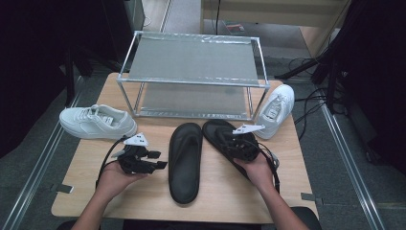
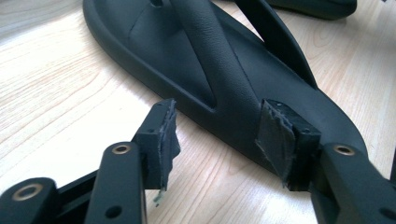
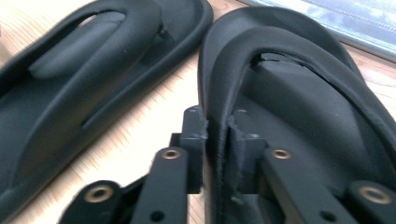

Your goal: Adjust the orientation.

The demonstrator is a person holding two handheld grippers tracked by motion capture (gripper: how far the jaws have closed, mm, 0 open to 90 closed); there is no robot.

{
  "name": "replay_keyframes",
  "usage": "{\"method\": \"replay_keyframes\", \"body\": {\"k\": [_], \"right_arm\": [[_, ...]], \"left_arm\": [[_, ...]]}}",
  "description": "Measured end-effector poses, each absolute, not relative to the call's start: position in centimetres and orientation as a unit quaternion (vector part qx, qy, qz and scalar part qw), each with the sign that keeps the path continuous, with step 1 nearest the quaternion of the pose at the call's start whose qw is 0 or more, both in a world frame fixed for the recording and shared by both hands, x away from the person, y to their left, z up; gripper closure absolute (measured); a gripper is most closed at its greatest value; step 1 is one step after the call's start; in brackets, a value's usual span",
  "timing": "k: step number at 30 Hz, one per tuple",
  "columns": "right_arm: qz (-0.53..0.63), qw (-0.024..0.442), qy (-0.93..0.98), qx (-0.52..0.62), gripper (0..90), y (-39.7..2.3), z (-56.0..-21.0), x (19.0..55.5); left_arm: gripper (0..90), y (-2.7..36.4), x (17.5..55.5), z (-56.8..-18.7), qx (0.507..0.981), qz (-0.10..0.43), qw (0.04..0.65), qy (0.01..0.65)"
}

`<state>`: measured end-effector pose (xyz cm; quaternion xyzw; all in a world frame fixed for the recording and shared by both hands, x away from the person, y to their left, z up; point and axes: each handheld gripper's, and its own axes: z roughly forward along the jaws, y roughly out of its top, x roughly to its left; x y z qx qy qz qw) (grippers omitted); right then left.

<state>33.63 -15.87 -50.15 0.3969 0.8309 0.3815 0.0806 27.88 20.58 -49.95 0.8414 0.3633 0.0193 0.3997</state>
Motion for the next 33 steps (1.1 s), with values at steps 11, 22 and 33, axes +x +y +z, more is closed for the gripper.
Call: {"method": "replay_keyframes", "body": {"k": [11, 22, 33], "right_arm": [[0.438, 0.083, 0.809, 0.382, 72.9, -18.1, -48.5, 32.7], [0.378, 0.098, 0.845, 0.365, 90.0, -18.4, -49.1, 33.2], [0.371, 0.083, 0.851, 0.362, 90.0, -18.0, -49.6, 33.5]], "left_arm": [[57.4, 20.7, 28.3, -50.3, 0.842, 0.018, 0.398, 0.365], [86.0, 19.6, 29.2, -50.6, 0.839, 0.007, 0.398, 0.370], [87.3, 17.8, 29.7, -51.2, 0.848, 0.014, 0.382, 0.368]]}}
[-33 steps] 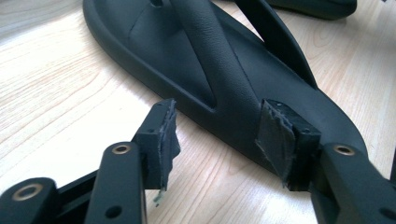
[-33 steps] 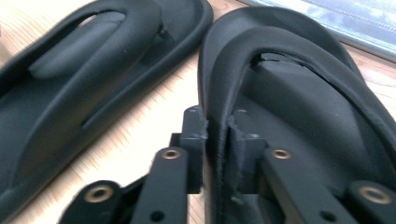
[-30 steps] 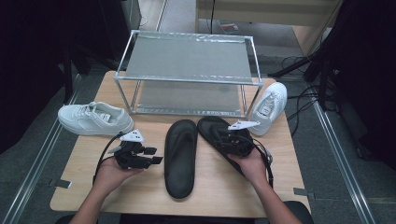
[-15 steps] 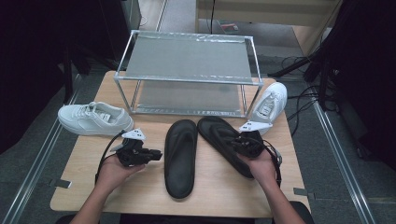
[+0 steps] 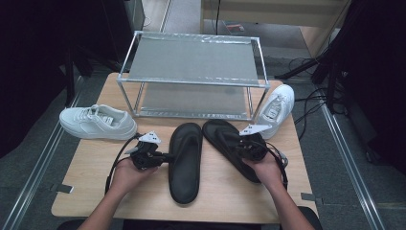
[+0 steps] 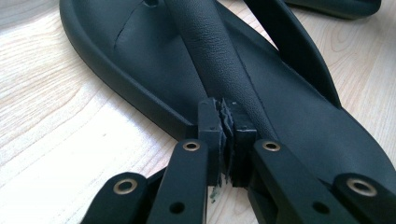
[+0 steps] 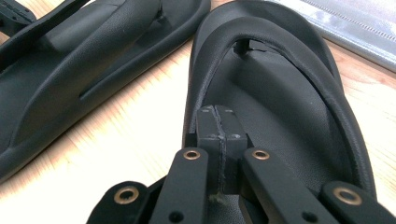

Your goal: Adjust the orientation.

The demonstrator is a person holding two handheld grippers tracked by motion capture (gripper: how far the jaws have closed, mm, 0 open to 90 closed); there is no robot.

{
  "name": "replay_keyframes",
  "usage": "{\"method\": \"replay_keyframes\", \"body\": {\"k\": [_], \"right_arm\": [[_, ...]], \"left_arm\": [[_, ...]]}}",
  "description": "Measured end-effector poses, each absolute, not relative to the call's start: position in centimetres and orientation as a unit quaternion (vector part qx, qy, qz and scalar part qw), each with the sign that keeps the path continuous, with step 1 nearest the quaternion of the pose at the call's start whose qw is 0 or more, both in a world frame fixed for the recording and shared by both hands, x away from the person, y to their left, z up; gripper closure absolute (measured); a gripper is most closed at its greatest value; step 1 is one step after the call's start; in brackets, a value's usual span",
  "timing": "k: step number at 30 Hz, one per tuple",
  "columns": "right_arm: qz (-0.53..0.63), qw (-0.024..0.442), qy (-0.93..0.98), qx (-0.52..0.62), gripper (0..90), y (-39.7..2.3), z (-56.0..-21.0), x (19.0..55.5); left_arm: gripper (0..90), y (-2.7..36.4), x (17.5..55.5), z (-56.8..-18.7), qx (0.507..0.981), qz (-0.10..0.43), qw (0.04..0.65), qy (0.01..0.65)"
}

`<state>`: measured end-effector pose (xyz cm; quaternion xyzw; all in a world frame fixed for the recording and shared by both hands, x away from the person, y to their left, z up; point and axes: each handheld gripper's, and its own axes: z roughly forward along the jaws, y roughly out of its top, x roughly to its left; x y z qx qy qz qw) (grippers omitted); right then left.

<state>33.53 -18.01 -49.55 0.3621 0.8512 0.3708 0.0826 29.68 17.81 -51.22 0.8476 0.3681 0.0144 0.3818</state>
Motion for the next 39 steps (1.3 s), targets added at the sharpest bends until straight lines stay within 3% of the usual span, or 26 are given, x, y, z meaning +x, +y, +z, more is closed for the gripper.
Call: {"method": "replay_keyframes", "body": {"k": [39], "right_arm": [[0.400, 0.034, 0.841, 0.363, 90.0, -16.7, -49.9, 33.0]], "left_arm": [[87.9, 13.7, 28.6, -51.5, 0.864, -0.025, 0.392, 0.316]]}}
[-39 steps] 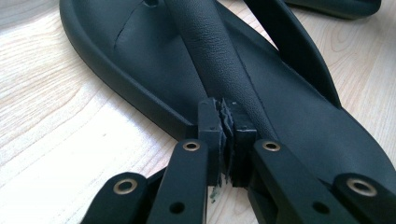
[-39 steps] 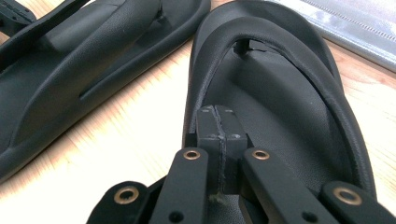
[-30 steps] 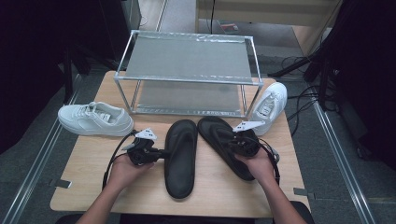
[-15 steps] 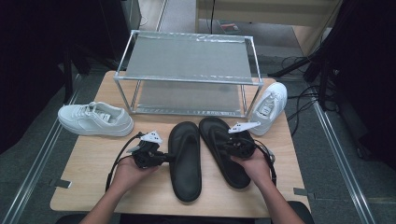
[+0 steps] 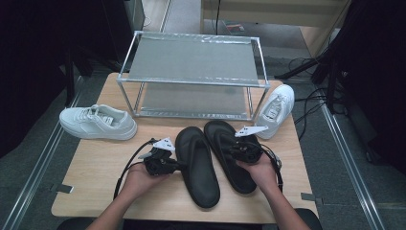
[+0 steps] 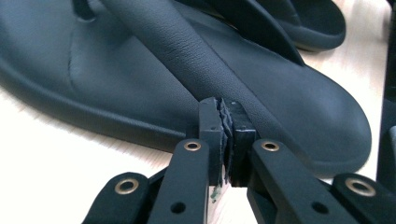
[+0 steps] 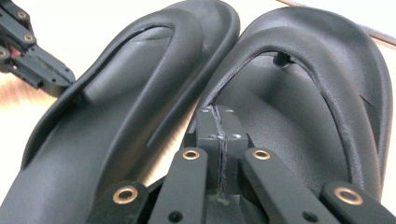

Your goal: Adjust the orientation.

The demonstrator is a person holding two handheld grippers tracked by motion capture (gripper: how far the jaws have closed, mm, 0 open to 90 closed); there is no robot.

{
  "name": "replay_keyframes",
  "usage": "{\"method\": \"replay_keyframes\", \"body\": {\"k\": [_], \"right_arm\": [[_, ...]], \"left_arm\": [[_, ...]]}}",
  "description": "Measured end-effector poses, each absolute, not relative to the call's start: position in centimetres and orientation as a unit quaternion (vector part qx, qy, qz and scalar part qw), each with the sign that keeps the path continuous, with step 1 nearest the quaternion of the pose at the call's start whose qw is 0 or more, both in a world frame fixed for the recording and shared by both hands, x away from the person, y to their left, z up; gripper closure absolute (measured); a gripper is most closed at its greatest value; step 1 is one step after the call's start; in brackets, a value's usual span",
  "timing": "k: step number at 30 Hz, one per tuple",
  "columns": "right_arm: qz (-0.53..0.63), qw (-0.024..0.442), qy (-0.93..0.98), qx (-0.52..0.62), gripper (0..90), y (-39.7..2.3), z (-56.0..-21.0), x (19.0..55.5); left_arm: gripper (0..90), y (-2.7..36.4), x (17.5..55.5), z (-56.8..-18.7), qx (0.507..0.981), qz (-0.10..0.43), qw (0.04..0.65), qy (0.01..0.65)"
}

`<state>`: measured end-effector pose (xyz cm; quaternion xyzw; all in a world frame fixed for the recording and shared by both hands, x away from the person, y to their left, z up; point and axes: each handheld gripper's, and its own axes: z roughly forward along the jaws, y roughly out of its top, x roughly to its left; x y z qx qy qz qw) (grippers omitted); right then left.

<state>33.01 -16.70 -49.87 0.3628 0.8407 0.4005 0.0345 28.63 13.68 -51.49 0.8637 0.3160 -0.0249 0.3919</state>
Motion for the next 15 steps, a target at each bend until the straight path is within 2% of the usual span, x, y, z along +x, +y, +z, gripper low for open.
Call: {"method": "replay_keyframes", "body": {"k": [7, 15], "right_arm": [[0.405, 0.033, 0.834, 0.373, 89.6, -16.9, -50.0, 33.0], [0.404, 0.032, 0.832, 0.378, 88.6, -17.1, -50.2, 32.5]], "left_arm": [[86.0, 12.8, 28.8, -51.7, 0.861, -0.054, 0.402, 0.308], [86.2, 11.7, 28.9, -51.8, 0.866, -0.056, 0.399, 0.295]]}}
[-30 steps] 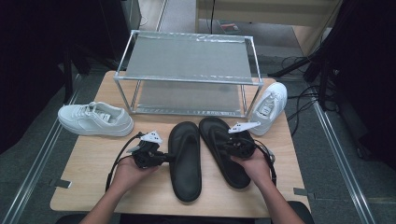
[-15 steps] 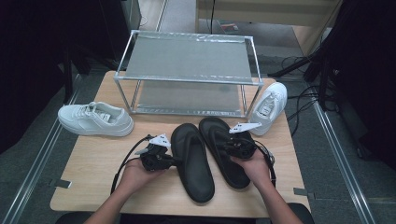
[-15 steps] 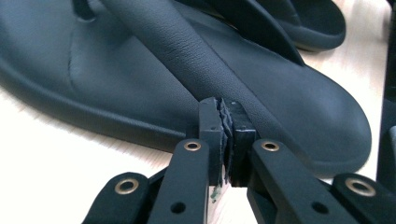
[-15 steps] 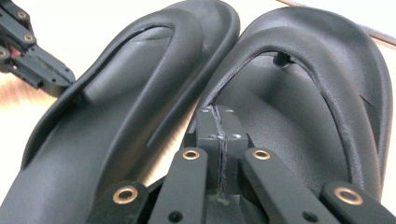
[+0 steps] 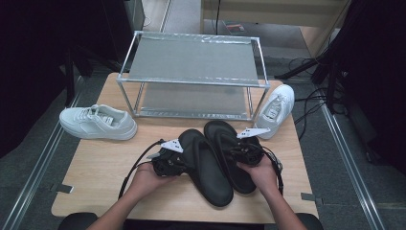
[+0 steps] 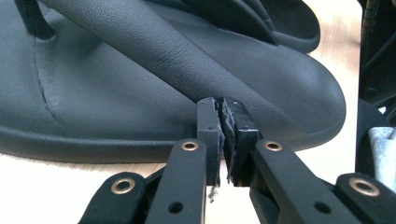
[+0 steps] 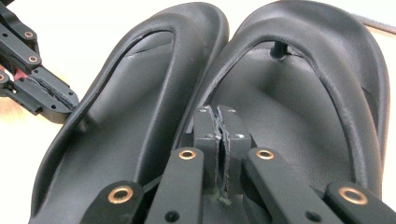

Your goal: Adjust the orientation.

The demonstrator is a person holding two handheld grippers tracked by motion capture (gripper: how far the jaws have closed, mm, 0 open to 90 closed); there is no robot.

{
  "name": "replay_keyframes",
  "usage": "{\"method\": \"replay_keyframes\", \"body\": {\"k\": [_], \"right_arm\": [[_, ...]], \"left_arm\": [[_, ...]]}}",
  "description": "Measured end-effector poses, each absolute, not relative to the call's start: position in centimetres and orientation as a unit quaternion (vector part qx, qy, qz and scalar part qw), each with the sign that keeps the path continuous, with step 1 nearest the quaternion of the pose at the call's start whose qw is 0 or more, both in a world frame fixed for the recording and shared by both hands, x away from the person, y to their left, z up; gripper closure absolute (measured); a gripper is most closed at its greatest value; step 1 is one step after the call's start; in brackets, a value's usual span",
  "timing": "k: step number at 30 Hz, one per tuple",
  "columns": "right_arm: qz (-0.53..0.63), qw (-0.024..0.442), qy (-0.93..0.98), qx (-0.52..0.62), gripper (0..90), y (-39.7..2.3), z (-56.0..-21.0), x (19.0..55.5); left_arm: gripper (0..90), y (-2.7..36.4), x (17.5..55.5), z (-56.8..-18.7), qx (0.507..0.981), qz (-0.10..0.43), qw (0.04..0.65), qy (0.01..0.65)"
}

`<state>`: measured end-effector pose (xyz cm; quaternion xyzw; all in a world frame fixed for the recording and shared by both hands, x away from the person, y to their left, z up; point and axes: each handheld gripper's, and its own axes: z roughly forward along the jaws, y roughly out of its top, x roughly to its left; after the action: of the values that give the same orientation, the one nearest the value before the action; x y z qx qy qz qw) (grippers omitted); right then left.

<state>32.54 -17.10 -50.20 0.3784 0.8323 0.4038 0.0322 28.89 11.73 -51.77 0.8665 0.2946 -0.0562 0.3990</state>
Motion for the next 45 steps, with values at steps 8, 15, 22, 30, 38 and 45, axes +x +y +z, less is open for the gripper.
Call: {"method": "replay_keyframes", "body": {"k": [8, 15, 22, 30, 38, 45], "right_arm": [[0.414, 0.036, 0.823, 0.388, 79.5, -17.8, -50.3, 32.2], [0.433, 0.044, 0.810, 0.392, 67.4, -18.6, -50.1, 31.8], [0.456, 0.055, 0.803, 0.380, 56.7, -18.6, -49.9, 30.8], [0.460, 0.058, 0.805, 0.369, 49.0, -17.5, -50.1, 29.8], [0.454, 0.058, 0.807, 0.372, 44.8, -16.6, -50.5, 29.4], [0.449, 0.058, 0.814, 0.364, 43.6, -15.7, -50.5, 29.8]], "left_arm": [[82.6, 12.2, 29.6, -51.5, 0.861, -0.079, 0.410, 0.291], [73.9, 13.2, 29.8, -50.8, 0.862, -0.063, 0.405, 0.296], [63.2, 14.4, 29.8, -50.2, 0.864, -0.052, 0.403, 0.297], [52.0, 15.8, 30.0, -49.9, 0.862, -0.040, 0.402, 0.307], [43.4, 16.9, 30.2, -50.0, 0.856, -0.029, 0.406, 0.320], [39.7, 17.8, 29.6, -50.1, 0.852, -0.019, 0.406, 0.330]]}}
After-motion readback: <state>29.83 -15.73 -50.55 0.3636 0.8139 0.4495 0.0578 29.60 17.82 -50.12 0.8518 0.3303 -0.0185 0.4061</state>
